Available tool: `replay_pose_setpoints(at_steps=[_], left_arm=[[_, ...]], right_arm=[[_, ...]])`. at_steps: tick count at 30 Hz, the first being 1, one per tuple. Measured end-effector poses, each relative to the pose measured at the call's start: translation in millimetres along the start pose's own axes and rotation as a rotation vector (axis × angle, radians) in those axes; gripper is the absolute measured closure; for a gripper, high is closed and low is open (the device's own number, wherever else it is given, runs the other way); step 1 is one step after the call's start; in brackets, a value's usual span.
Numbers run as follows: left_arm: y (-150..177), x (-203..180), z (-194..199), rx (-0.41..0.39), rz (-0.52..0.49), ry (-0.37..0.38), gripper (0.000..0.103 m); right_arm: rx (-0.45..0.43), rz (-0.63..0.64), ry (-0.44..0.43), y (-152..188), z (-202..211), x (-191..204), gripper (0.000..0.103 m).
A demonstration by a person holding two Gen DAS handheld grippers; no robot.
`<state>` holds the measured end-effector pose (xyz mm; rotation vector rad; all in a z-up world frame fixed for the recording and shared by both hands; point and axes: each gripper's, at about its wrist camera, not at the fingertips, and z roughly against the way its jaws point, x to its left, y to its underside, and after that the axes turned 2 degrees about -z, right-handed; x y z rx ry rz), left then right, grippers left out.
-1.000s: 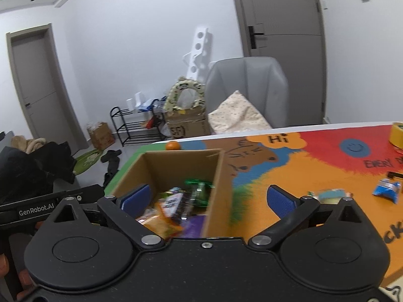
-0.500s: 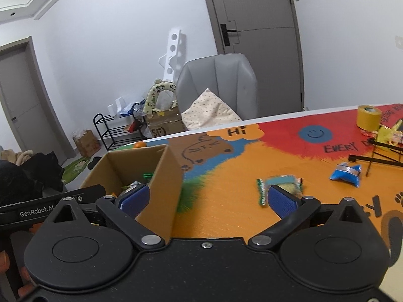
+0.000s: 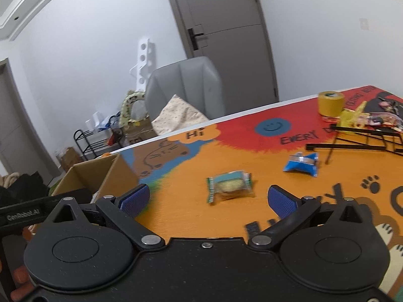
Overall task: Organize snacks
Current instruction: 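Move both open tools back toward the cookie pack and blue snack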
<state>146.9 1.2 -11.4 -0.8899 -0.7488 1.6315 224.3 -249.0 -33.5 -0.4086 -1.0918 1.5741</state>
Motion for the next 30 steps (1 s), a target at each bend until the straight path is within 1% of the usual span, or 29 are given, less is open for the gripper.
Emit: replay_pose_setpoints(at_steps=[9,13,22,25,30], left_arm=[[-6.3,-44.4,-16.2,-0.025,-0.048,0.062,0.013],[-5.6,-58.3,-29.5,-0.025,-0.043,0.059,0.013],[-5.2,-89.2,-65.7,0.013,-0.087,0.07,0.013],[-7.2,-96.7,-82.4,0.037,-0.087,0.071,0.013],[-8.3,-113.0,-105.9,0.053,-0.108,0.077,0.013]], right_arm=[[-0.018,-0.06,0.057,-0.2,2.7,-44.4,0.0],[-0.026,-0.097,0.077,0.0,0.2,-62.8,0.0],[-0.034,-0.135,0.139,-1.7,-22.1,-90.7,0.0],[-0.04,-0.137,0.152,-4.3,-28.9,-97.5,0.0],[-0.031,-0.149,0.167,-9.3,-45.7,-109.7,0.0]])
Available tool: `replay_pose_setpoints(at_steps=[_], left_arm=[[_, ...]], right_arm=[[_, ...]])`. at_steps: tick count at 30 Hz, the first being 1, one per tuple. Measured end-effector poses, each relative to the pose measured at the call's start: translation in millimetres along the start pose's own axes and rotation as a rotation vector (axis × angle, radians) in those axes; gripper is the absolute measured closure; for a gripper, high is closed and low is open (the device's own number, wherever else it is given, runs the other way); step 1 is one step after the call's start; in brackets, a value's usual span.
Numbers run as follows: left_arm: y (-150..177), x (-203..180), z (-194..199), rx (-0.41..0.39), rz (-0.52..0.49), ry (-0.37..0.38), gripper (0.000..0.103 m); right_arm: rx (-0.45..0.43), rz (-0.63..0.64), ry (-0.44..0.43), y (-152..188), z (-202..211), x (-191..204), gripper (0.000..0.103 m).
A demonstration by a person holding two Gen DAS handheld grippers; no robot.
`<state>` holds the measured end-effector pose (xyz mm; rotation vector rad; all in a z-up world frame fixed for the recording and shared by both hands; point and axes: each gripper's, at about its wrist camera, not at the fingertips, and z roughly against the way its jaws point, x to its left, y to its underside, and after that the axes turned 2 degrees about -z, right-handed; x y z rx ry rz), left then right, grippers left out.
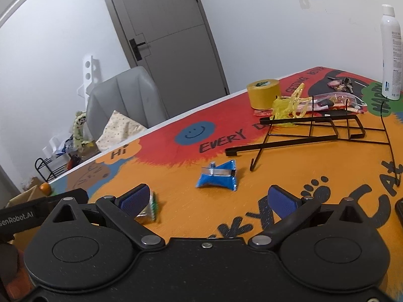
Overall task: Organize snacks
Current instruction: 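Move both open tools back toward the cookie pack and blue snack, then grasp the green-edged cookie pack with the left tool while the right tool grasps the blue snack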
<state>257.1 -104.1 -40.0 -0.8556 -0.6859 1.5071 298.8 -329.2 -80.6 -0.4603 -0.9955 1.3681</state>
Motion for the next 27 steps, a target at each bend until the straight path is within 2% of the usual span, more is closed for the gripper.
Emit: replay_pose_setpoints(at_steps=[14,16,24,27], left_arm=[[4.1,-11.8,-77.7,0.093,0.005,-0.01,0.013],[6.2,-9.9,-86.2,0.107,0.014,-0.015,0.013],[20.9,-13.8,-111.9,0.154,0.0,-0.029,0.013],[23.6,-15.8,-113.1,0.136,-0.015,-0.047,0.014]], right_arm=[[0.053,0.03,0.012,-15.5,-60.0,0.7,0.002],[0.058,0.038,0.016,-14.1,-67.5,1.5,0.007],[0.1,0.079,0.05,-8.7,-90.4,2.8,0.013],[0.097,0.09,0.075,-9.2,-93.8,3.4,0.014]])
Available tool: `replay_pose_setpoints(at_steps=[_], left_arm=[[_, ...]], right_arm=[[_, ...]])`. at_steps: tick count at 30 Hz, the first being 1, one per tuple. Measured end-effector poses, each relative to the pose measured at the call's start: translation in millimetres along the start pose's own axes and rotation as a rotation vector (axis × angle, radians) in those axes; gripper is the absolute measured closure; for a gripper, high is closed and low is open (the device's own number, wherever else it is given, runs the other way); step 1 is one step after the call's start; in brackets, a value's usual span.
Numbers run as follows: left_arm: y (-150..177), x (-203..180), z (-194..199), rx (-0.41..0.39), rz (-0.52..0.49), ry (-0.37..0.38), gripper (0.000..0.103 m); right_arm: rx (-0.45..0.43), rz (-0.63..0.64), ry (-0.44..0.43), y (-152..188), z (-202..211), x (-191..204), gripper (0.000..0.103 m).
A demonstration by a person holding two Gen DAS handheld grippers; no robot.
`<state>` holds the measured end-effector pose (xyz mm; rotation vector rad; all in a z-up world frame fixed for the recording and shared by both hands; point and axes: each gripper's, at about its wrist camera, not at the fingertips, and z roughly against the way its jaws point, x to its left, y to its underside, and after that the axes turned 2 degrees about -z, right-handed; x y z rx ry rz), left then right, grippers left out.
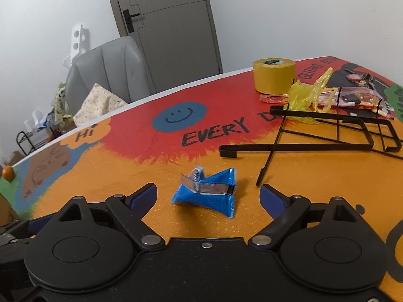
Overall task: Organize snacks
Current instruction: 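Grasp the green-edged cookie pack with the left tool while the right tool grasps the blue snack, then carry the cookie pack and blue snack over the cardboard box with both tools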
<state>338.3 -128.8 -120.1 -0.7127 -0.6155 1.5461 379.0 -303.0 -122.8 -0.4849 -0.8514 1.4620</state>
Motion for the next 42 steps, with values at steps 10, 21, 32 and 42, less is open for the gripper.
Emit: replay_pose_setpoints(at_steps=[10,21,32,42], left_arm=[[-2.7,6.8,8.7,-0.013,-0.017,0.017,0.049],[-1.1,22.5,63.1,-0.065,0.019,0.035,0.05],[5.3,44.2,135.6,-0.145,0.034,0.032,0.05],[14.8,71.6,198.2,-0.209,0.061,0.01,0.05]], right_arm=[[0.031,0.008,-0.007,-1.5,-1.8,1.0,0.069],[-0.009,0.025,-0.064,13.7,54.7,28.9,0.07],[-0.088,0.069,-0.147,23.3,113.1,69.9,0.07],[-0.133,0.096,-0.215,32.4,158.6,101.8,0.07]])
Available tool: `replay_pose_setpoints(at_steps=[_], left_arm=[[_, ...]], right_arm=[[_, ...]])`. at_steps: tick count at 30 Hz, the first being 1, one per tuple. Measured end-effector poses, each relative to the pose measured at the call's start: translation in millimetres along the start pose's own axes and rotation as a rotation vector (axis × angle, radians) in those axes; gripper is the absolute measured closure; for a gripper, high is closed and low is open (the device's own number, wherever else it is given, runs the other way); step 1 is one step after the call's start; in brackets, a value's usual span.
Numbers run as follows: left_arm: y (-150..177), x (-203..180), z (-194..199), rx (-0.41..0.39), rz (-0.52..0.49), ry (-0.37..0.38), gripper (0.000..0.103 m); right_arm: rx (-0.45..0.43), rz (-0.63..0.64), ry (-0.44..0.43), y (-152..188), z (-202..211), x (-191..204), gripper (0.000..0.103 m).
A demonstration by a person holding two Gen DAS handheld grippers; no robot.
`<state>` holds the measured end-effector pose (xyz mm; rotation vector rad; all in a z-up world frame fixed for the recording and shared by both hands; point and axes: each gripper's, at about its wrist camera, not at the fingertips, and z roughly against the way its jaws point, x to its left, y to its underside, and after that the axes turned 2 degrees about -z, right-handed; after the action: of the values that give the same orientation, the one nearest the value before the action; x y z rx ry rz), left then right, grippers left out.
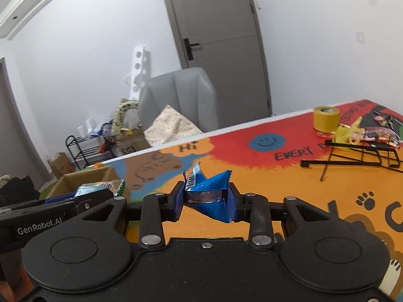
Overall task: Organize snacks
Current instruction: 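Carry the cookie pack and blue snack over the cardboard box with both tools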
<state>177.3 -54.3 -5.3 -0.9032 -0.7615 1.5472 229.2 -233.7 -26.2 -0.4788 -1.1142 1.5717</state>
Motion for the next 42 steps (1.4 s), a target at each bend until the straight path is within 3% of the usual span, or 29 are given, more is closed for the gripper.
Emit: replay_pose_setpoints(at_steps=[16,28,42], left_arm=[[-11.0,54.8,66.6,-0.09,0.046,-0.023,0.05],[-14.9,114.1,64.6,-0.086,0.117,-0.093,0.05],[-15.4,150.6,38.7,-0.056,0.164,-0.131,0.049]], right_arm=[[-0.021,0.086,-0.072,-5.5,13.7,64.8,0.07],[0.008,0.137,-0.121,-2.6,-7.4,104.8,0.07],[0.052,0.171,-0.171,0.0,-37.7,139.2,0.07]])
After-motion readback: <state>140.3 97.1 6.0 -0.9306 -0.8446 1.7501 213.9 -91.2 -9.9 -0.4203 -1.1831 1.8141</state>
